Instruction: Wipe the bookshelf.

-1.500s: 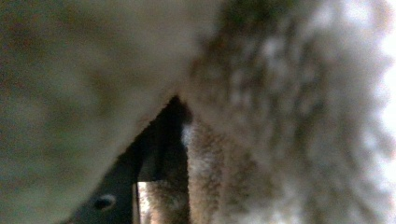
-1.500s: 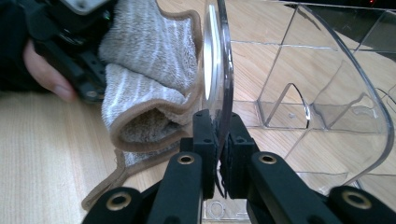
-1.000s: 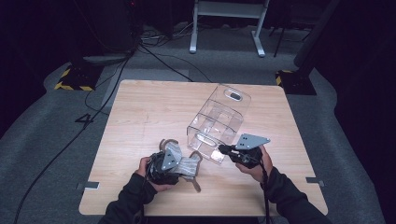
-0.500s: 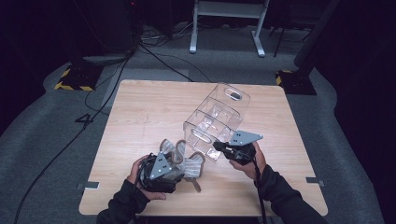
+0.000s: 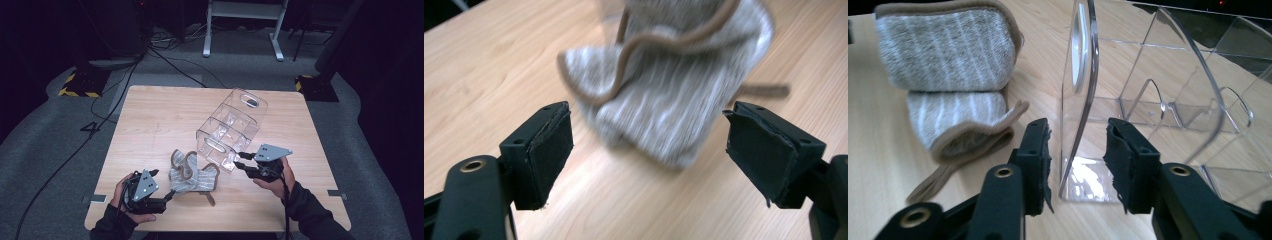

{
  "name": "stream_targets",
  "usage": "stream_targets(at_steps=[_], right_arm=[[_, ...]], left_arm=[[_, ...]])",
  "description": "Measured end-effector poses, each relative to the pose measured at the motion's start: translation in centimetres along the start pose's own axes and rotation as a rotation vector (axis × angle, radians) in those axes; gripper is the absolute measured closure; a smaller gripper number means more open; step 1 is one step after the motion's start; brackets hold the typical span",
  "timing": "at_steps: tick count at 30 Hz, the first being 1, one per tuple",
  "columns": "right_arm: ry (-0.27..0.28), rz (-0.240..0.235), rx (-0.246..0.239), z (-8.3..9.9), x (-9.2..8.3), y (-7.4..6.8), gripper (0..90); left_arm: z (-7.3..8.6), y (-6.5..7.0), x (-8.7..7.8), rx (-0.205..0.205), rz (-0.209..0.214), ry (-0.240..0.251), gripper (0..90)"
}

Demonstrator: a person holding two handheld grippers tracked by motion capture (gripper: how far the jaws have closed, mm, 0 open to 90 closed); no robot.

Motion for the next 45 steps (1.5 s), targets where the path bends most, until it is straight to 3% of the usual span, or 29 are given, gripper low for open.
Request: stream_targets(at_steps=[6,15,16,21,23,29,32,35,36,38,45], right_arm=[[-0.031,0.036,-0.011,2.4,-2.4,1.0,51.0],[-0.106,0.098,-0.003,7.0,-4.5,2.9,40.1],[-0.128,0.112,-0.004,8.3,-4.9,3.4,38.0],[-0.160,0.146,0.024,10.8,-5.8,4.5,34.3],[-0.169,0.157,0.069,12.3,-6.6,5.2,32.9],[-0.201,0.177,0.159,15.3,-8.4,6.2,30.1],[-0.215,0.181,0.165,16.3,-8.9,6.5,28.5],[-0.220,0.180,0.186,17.2,-9.5,6.7,26.6],[-0.213,0.182,0.227,18.1,-9.9,7.0,25.9],[-0.222,0.181,0.251,18.8,-9.9,7.0,25.0],[-0.224,0.179,0.246,18.9,-9.8,7.0,23.7]], left_arm=[[3.0,-0.8,-0.2,-0.019,-0.040,-0.085,19.3],[5.4,-1.7,0.1,-0.036,-0.059,-0.155,19.5],[5.8,-2.0,0.1,-0.038,-0.060,-0.160,19.6],[7.1,-3.0,0.4,-0.074,-0.056,-0.184,19.7],[7.8,-3.5,0.6,-0.108,-0.031,-0.177,19.8],[9.0,-4.2,0.7,-0.142,0.027,-0.140,19.5],[9.4,-4.5,0.7,-0.178,0.056,-0.111,19.0],[9.6,-4.7,0.5,-0.183,0.050,-0.110,19.1],[9.6,-4.8,0.4,-0.177,0.045,-0.112,19.0],[9.6,-4.8,0.5,-0.182,0.044,-0.112,18.6],[9.6,-4.8,0.5,-0.187,0.043,-0.111,18.4]])
Point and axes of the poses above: each handheld gripper's, and its own axes: x roughly forward along the jaws, z roughly out of its underside, y roughly to its right, the point moved 7 cm from there along x, roughly forward along the jaws, and after that the axes turned 7 degrees about z, right-handed, at the moved point
